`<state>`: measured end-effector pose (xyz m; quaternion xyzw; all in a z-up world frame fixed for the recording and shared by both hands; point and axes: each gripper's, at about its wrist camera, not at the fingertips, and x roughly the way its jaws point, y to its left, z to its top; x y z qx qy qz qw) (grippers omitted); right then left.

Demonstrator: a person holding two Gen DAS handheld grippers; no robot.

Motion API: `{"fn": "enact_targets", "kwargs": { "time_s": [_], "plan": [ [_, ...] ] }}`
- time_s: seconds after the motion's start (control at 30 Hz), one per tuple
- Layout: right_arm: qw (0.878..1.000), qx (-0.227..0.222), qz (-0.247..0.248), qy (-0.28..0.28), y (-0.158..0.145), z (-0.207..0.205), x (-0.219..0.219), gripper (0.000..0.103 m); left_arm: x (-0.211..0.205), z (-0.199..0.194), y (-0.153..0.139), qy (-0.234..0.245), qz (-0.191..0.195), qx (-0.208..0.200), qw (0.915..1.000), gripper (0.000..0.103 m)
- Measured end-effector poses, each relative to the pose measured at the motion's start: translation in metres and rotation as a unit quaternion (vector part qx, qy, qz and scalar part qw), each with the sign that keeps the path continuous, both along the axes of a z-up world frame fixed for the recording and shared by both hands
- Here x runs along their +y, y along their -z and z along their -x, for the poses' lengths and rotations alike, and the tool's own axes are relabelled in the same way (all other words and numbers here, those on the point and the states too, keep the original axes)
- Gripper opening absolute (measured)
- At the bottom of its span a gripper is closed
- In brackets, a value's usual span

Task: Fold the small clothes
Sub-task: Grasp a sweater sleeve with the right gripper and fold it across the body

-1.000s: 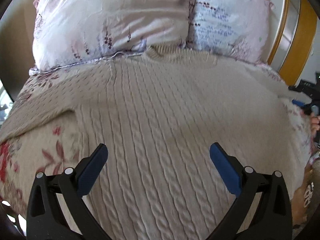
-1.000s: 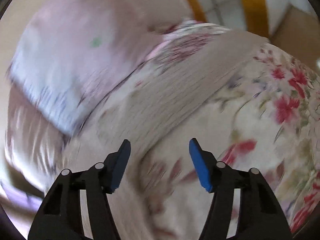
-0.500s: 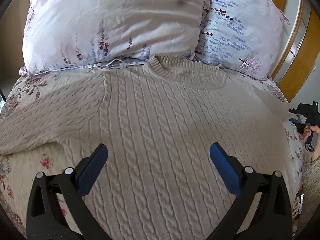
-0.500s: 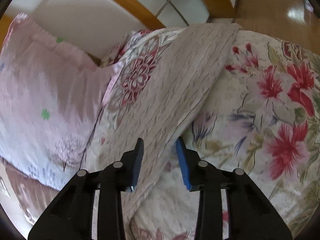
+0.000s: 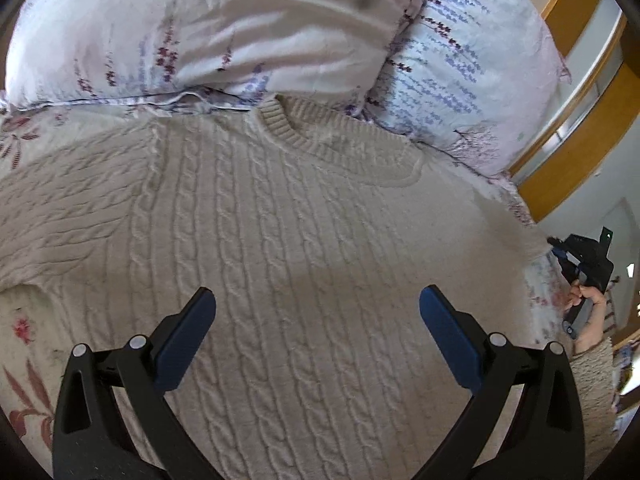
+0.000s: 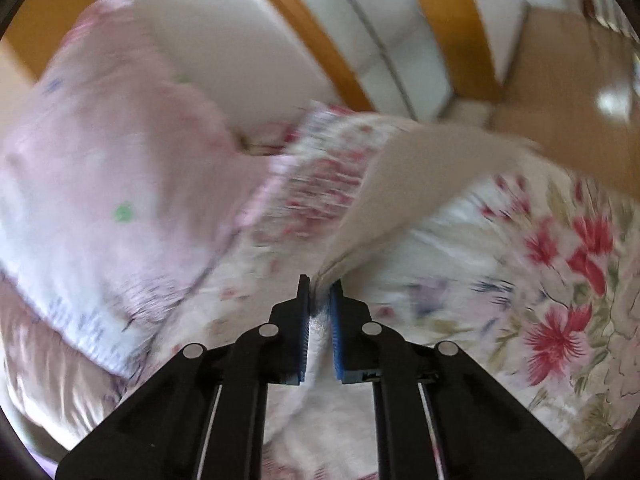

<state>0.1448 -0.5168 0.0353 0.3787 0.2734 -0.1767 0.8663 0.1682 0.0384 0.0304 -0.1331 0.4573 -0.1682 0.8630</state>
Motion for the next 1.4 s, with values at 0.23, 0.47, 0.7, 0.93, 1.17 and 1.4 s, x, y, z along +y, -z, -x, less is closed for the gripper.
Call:
{"fn": "enact_targets", "kwargs": {
  "time_s": [0.23, 0.47, 0.7, 0.93, 1.17, 1.4],
  "plan": [
    [0.98, -0.071, 0.019, -0.183, -0.049, -0.01, 0.109, 0.01, 0.007, -0.006, -0.003, -0.007, 0.089, 0.004, 0.996, 0.101],
    [0.934, 0.025, -0.023, -0.355, 0.011, -0.044, 0.233, 0.01, 0.009, -0.008, -0.004, -0.02, 0.13, 0.008, 0.9913, 0.101],
    [0.939, 0.039, -0.105, -0.326, 0.035, -0.042, 0.219, 0.043, 0.01, -0.013, 0.001, -0.03, 0.126, 0.016, 0.9914, 0.101],
    [0.966, 0.011, -0.127, -0.226, 0.028, -0.023, 0.172, 0.052, 0.009, -0.015, 0.004, -0.023, 0.117, 0.023, 0.9926, 0.101],
    [0.988, 0.02, -0.058, -0.145, 0.018, -0.024, 0.162, 0.032, 0.022, -0.013, 0.003, -0.03, 0.123, 0.024, 0.9916, 0.101],
    [0.977, -0.036, 0.069, -0.197, -0.03, -0.03, 0.213, 0.011, 0.037, -0.012, 0.0, -0.043, 0.147, 0.021, 0.988, 0.099]
  ]
}}
